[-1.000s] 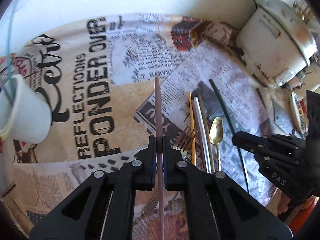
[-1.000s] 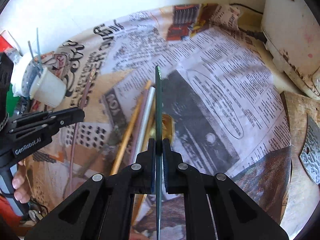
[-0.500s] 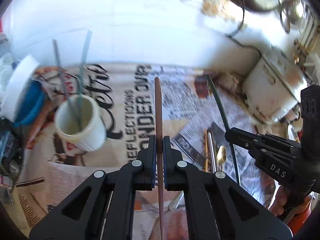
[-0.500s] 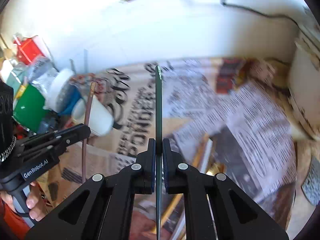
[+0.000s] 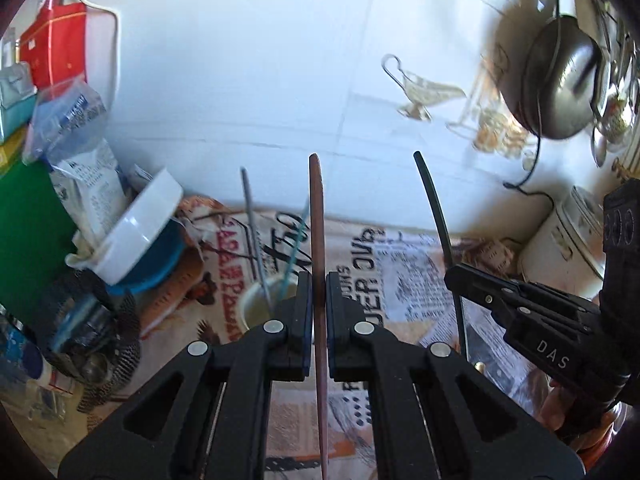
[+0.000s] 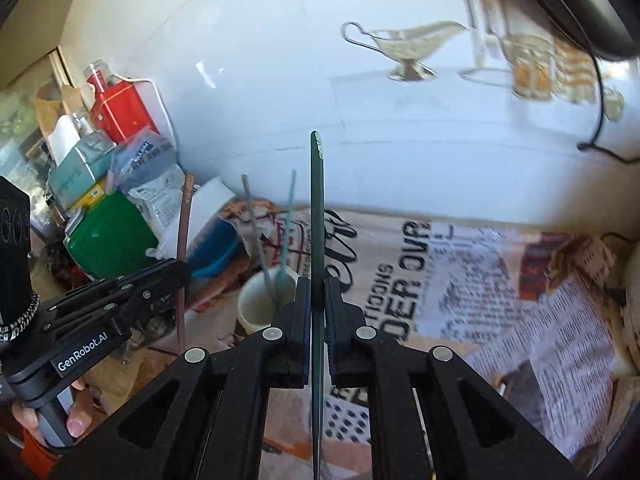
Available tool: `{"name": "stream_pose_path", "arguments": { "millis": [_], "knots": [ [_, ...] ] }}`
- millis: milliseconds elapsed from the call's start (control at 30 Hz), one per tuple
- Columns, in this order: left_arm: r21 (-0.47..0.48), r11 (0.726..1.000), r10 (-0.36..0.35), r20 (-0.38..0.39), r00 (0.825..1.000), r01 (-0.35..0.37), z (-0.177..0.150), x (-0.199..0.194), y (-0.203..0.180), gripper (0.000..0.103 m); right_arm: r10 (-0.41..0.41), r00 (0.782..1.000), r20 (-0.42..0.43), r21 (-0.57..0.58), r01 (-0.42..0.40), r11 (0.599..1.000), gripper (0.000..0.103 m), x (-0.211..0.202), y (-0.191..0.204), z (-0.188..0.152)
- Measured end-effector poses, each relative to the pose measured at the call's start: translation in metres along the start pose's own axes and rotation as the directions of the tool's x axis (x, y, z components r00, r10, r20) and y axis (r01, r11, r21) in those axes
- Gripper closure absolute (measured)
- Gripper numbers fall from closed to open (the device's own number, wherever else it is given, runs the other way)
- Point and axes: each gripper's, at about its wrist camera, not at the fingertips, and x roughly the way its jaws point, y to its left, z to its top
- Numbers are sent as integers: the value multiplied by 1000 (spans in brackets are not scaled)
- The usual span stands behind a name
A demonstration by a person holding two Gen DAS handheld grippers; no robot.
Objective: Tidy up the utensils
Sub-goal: 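Lift both held chopsticks and carry them over the white cup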
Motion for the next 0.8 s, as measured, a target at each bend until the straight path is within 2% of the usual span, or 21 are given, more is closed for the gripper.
{"name": "stream_pose_path", "arguments": {
  "millis": [200,433,567,800],
  "knots": [
    [-37,999,21,63,998,-19,28,1,30,99,20,999,36,-16,-19,1000,97,16,19,19],
    [-91,996,23,140,990,-11,54,22,56,99,8,999,54,-16,-7,1000,97,44,26,33],
    [-113,993,38,172,984,-18,60,46,63,99,-12,998,66,0,12,1000,97,58,23,39],
    [-140,987,114,225,968,-83,54,85,69,99,-52,996,73,28,50,998,97,78,13,44]
  ]
}}
